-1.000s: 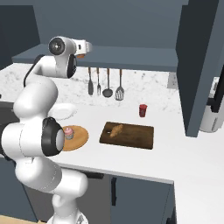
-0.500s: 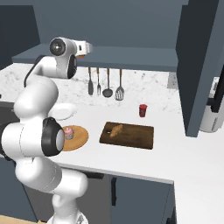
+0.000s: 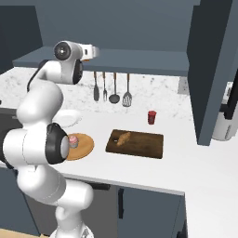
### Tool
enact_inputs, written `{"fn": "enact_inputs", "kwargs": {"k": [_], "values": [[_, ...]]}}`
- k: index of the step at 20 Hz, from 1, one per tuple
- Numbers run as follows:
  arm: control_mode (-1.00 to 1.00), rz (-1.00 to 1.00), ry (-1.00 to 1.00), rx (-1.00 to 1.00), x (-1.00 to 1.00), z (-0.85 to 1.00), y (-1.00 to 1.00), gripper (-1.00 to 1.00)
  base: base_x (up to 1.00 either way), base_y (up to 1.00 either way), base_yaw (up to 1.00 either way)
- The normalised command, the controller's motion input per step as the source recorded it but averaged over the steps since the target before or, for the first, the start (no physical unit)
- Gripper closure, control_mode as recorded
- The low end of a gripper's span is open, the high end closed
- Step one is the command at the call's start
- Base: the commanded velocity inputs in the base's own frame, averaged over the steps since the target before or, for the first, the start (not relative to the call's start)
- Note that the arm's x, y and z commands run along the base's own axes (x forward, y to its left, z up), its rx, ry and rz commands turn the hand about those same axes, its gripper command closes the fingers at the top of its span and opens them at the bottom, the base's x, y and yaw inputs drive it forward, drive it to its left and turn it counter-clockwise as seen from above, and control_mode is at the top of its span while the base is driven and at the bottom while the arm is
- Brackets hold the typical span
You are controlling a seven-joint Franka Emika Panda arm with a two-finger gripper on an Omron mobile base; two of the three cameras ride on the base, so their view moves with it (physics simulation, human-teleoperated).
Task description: From the different types of pastries on the counter, select a croissant and place it on the cutting board. Then retrieve a jar of jam from the cabinet and place it alongside the croissant on the cutting board.
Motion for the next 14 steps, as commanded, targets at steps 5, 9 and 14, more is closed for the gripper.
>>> {"fn": "enact_inputs", "kwargs": {"k": [5,9,14], "values": [[-1.00,0.00,0.00,0.00,0.31,0.00,0.00,-1.00,0.00,0.00,0.00],[-1.00,0.00,0.00,0.00,0.16,0.00,0.00,-1.00,0.00,0.00,0.00],[-1.00,0.00,0.00,0.00,0.01,0.00,0.00,-1.00,0.00,0.00,0.00]]}}
